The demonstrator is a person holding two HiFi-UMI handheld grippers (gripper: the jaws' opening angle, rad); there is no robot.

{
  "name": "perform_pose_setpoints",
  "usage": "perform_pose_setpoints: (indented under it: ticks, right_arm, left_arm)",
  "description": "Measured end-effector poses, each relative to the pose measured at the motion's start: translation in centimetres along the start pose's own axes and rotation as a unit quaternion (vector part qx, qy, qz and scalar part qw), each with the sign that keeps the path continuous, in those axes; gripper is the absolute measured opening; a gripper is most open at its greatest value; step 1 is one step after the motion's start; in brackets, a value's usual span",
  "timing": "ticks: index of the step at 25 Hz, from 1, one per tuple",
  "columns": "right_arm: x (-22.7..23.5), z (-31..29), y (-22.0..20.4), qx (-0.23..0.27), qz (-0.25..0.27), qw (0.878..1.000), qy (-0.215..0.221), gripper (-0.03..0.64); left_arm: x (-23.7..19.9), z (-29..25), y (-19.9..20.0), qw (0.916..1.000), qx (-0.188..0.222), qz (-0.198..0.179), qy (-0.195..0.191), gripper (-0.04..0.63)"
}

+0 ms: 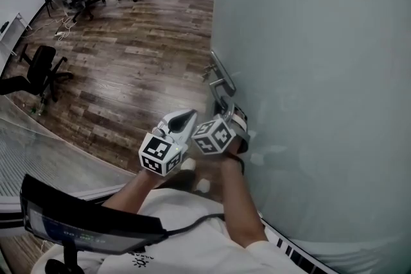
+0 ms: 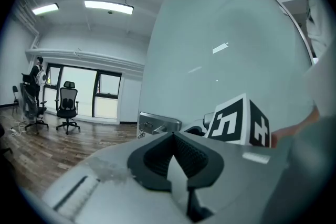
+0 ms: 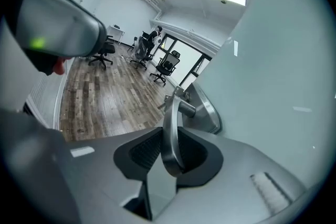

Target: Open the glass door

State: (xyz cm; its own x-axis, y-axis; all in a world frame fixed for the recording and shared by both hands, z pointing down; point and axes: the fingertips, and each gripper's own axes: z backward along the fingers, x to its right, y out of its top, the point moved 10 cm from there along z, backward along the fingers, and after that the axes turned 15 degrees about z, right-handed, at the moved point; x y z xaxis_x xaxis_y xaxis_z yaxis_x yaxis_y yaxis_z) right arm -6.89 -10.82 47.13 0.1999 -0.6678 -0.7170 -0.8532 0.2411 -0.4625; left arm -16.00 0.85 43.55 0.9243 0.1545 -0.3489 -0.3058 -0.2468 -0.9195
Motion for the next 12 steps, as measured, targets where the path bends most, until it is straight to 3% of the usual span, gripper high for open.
perform_pose_setpoints:
  ticks: [6, 12]
  right_arm:
    - [1.8, -3.4, -2.7, -0.003, -0.012, 1.000, -0.012, 0.081]
    - [4.6, -5.3, -4.3, -0.019, -0.021, 0.999, -0.023, 0.084]
  left_arm:
    - [-2.4, -6.3, -0.4, 0.9996, -0.012, -0.001, -0.024, 0.005]
    - [-3.5, -12.4, 1.3, 0.9971, -0.018, 0.011, -0.073, 0.005]
